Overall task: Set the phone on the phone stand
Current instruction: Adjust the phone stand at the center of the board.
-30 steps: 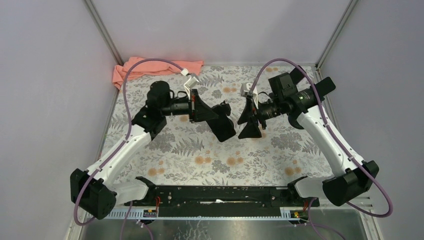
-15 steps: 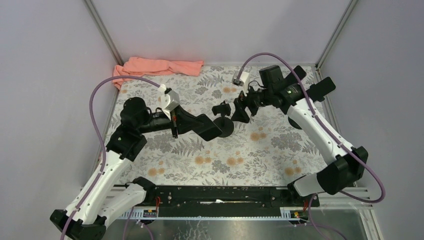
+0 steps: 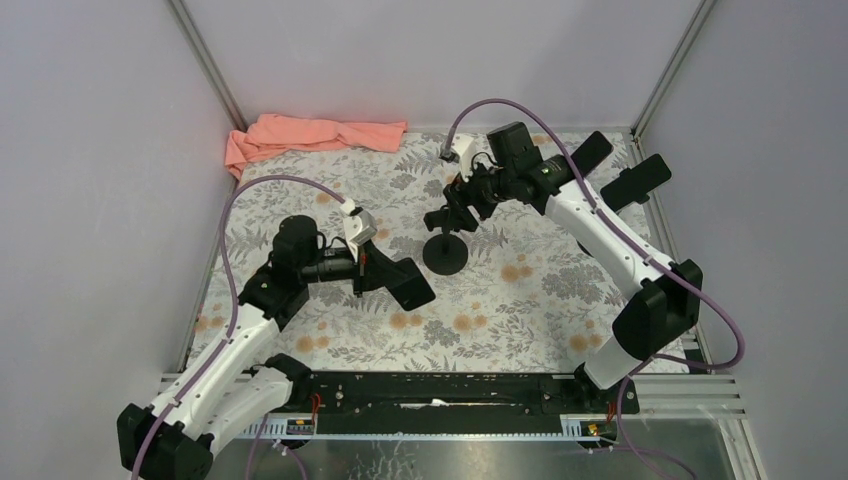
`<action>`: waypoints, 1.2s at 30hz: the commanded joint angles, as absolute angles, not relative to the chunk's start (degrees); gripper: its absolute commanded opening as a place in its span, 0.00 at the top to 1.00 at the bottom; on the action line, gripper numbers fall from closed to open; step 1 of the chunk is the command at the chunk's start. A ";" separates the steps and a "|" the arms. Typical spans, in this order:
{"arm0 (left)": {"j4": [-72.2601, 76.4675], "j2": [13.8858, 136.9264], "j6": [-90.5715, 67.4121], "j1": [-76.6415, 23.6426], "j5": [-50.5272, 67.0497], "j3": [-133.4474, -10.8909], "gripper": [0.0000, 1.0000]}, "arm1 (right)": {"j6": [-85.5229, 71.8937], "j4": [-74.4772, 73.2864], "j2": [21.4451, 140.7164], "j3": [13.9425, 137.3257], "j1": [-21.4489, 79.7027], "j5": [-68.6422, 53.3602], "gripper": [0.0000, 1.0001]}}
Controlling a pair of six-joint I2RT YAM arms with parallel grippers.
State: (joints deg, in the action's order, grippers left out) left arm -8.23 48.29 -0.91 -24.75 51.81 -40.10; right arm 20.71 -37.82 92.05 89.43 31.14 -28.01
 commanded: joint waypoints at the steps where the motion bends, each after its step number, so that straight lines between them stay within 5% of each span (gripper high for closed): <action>1: -0.18 47.52 -2.79 -24.14 53.97 -39.12 1.00 | 20.60 -37.12 93.27 91.86 32.06 -25.03 0.29; 16: -0.53 46.94 -3.37 -24.08 52.91 -38.32 1.00 | 24.65 -41.32 93.63 97.36 32.18 -24.27 0.81; 24: -0.59 46.90 -3.37 -24.08 52.98 -38.27 1.00 | 26.86 -43.67 92.34 97.51 31.75 -25.12 0.89; 36: -0.18 47.05 -4.11 -24.08 54.52 -37.98 1.00 | 32.13 -51.33 93.70 100.62 25.94 -33.58 0.85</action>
